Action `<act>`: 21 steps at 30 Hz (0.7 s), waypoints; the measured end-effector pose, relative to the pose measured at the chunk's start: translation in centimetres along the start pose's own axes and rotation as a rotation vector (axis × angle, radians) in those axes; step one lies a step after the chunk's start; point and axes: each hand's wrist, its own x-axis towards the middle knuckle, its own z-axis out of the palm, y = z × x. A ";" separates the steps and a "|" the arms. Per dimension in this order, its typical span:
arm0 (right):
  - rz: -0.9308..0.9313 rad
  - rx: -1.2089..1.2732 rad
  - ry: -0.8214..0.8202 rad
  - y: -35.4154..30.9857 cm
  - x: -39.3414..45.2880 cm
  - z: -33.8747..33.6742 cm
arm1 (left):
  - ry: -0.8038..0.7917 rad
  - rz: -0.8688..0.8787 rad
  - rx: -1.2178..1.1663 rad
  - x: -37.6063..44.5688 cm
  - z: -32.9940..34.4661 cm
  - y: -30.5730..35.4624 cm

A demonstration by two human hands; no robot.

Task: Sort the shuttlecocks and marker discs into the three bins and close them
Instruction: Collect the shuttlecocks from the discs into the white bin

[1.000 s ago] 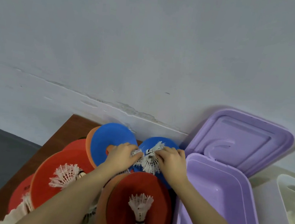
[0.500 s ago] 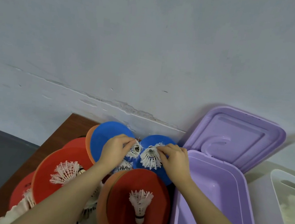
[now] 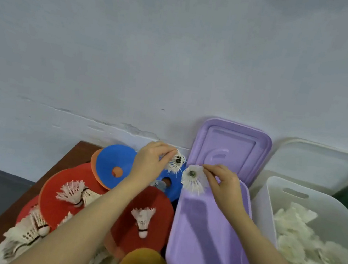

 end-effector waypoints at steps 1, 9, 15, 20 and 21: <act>0.012 0.012 0.024 0.5 -0.6 -1.5 | 0.003 0.026 -0.004 -0.3 1.0 1.3; 0.058 0.035 0.158 7.4 -6.1 -13.9 | -0.061 0.107 -0.140 -4.1 12.0 12.5; 0.115 -0.015 0.151 13.0 -9.1 -21.8 | -0.176 0.132 -0.165 -6.6 20.5 18.9; 0.135 -0.082 -0.052 15.6 -12.2 -25.2 | -0.234 0.276 -0.042 -9.9 23.9 20.2; 0.132 -0.088 -0.100 15.9 -12.8 -25.4 | -0.241 0.305 -0.003 -10.5 24.0 20.0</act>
